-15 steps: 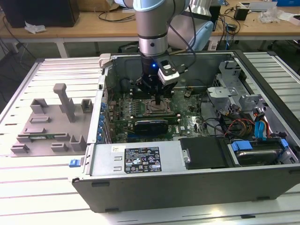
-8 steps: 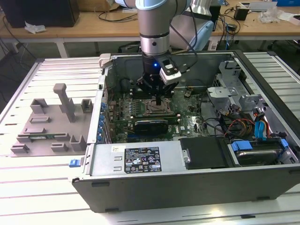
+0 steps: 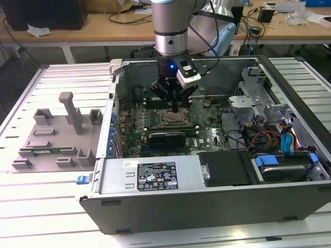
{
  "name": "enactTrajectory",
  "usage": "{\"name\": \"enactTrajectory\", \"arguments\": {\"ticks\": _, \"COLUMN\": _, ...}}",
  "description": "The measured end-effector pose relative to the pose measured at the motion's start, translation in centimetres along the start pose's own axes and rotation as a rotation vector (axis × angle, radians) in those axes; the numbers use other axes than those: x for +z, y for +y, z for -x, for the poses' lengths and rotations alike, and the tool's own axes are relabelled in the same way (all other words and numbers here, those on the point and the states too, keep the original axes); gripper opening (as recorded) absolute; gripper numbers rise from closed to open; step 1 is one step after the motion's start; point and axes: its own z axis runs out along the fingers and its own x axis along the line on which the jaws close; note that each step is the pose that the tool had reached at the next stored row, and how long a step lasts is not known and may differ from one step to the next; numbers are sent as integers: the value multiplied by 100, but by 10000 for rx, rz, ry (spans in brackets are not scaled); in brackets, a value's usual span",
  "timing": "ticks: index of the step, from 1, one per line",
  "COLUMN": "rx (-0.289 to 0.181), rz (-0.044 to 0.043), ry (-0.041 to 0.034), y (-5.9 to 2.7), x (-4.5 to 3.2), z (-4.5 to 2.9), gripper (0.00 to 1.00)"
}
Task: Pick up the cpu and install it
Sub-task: 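Install the second cpu locking lever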
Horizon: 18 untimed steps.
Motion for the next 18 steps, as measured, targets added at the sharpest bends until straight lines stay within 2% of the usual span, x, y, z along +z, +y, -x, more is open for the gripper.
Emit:
{"name": "enactTrajectory", "arguments": {"ticks": 11, "rx": 0, "rz": -1, "ry": 1, "y": -1, "x": -2, "z": 3, "gripper": 11}}
{"name": "enactTrajectory", "arguments": {"ticks": 15, "rx": 0, "rz": -1, "ry": 0, "y": -67, "x": 6, "z": 10, "gripper": 11}}
{"name": "enactTrajectory", "arguments": {"ticks": 18, "rx": 1, "rz": 1, "ry": 0, "y": -80, "x": 8, "z": 12, "gripper": 11}}
